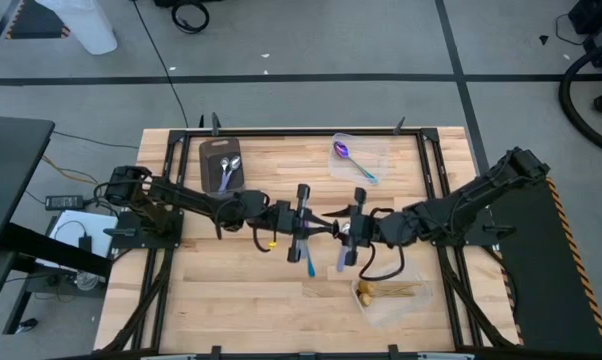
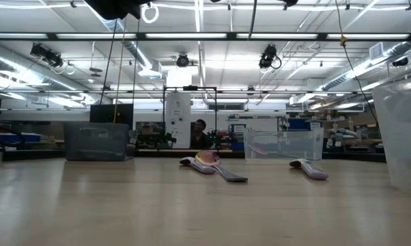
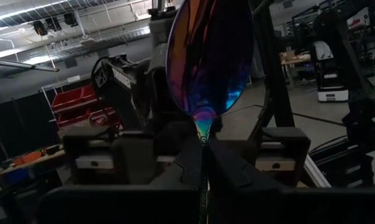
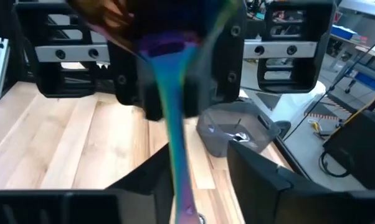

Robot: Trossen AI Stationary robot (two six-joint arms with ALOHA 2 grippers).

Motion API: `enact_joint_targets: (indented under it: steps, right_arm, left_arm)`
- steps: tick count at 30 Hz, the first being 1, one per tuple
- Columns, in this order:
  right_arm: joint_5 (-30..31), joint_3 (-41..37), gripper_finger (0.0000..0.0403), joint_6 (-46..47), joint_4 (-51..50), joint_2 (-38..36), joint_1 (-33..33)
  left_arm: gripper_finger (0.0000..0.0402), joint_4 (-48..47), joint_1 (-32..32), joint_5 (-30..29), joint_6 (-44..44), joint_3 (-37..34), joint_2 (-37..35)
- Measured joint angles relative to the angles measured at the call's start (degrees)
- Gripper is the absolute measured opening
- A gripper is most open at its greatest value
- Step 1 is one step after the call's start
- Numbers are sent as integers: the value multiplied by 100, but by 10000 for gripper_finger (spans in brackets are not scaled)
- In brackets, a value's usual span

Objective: Sort silverware by color (type)
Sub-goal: Put the blue spoon into the top transparent bin

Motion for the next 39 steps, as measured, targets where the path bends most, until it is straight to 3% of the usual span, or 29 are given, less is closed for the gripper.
enact_joint_targets:
  steps: [13, 26, 32, 39]
  right_arm:
    - [162, 13, 24, 308, -458, -81, 74]
    - [55, 15, 24, 512, -798, -121, 37]
    - [-98, -4, 30, 932, -1547, -262, -74]
    - [-289, 0, 31, 1384, -2593, -464, -411]
  left_arm:
    - [18, -346, 214, 0, -59, -2, 13]
    - [22, -500, 335, 7, -302, -2, 14]
    - [89, -566, 457, -15, -504, 17, -17]
    - [156, -1690, 703, -40, -383, 9, -45]
